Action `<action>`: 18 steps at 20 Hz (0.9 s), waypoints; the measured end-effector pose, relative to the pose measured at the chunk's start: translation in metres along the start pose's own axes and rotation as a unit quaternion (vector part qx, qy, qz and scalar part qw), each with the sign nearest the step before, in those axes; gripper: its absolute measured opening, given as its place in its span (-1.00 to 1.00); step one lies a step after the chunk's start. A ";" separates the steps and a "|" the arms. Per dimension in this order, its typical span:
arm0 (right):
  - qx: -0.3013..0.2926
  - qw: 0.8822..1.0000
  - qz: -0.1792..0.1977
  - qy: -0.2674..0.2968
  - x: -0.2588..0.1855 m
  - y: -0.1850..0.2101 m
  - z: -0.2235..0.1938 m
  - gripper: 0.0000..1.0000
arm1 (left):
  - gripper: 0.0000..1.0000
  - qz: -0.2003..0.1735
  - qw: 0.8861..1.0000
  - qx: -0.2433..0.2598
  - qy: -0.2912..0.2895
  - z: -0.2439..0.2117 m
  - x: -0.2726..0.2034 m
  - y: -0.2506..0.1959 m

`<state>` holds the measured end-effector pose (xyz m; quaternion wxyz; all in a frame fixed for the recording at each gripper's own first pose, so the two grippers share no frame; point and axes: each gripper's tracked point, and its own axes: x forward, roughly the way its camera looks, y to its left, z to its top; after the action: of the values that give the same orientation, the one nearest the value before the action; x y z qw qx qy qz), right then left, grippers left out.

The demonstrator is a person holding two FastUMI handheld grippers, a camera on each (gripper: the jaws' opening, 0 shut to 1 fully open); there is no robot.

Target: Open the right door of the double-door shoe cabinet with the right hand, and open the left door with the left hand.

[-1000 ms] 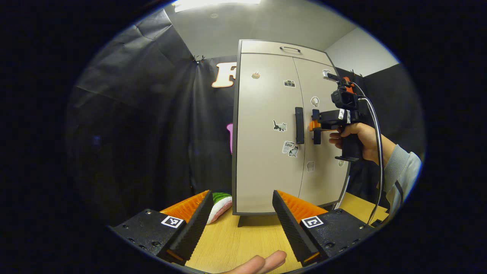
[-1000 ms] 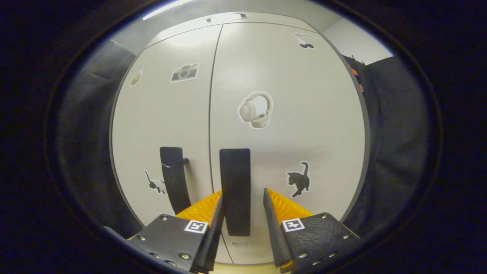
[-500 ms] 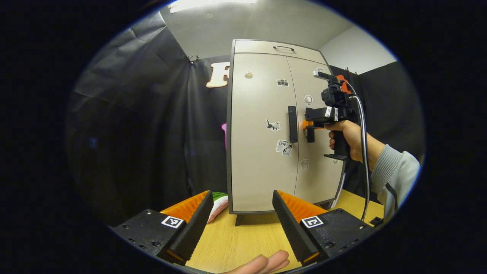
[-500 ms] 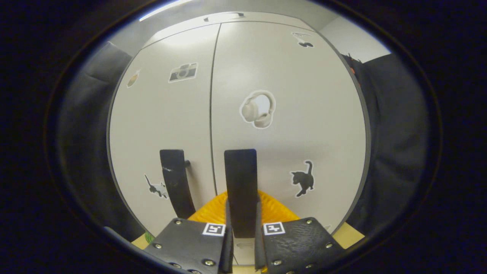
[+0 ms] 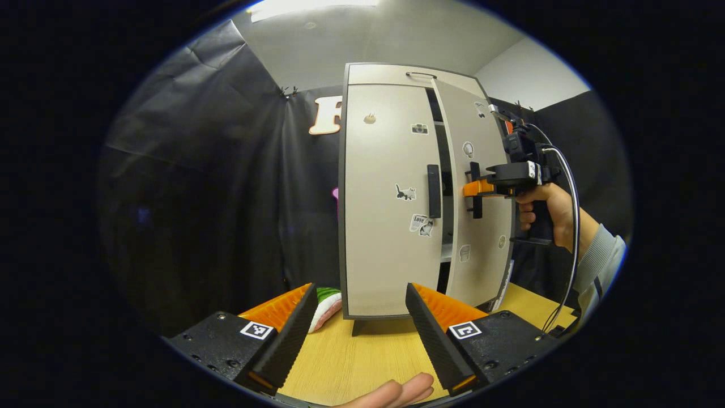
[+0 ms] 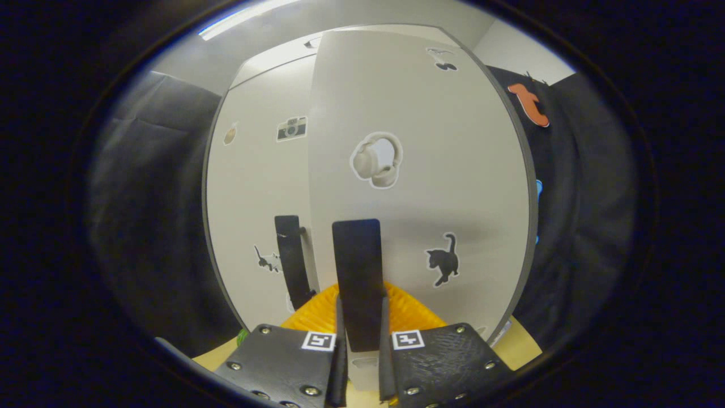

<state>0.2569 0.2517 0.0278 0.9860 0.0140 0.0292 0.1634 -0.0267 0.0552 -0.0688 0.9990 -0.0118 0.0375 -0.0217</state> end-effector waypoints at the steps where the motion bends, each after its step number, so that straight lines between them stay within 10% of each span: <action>1: 0.006 1.000 0.004 -0.001 -0.003 -0.002 0.000 -0.56 | 0.89 0.001 1.000 0.000 0.001 0.001 -0.001 -0.001; 18: 0.007 1.000 0.023 -0.002 -0.048 -0.037 0.004 -0.57 | 0.89 -0.002 1.000 -0.018 0.001 0.003 -0.005 -0.008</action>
<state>0.2233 0.2013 0.0335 0.9820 0.0215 0.0280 0.1855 -0.0320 0.0480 -0.0648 0.9985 -0.0302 0.0392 -0.0230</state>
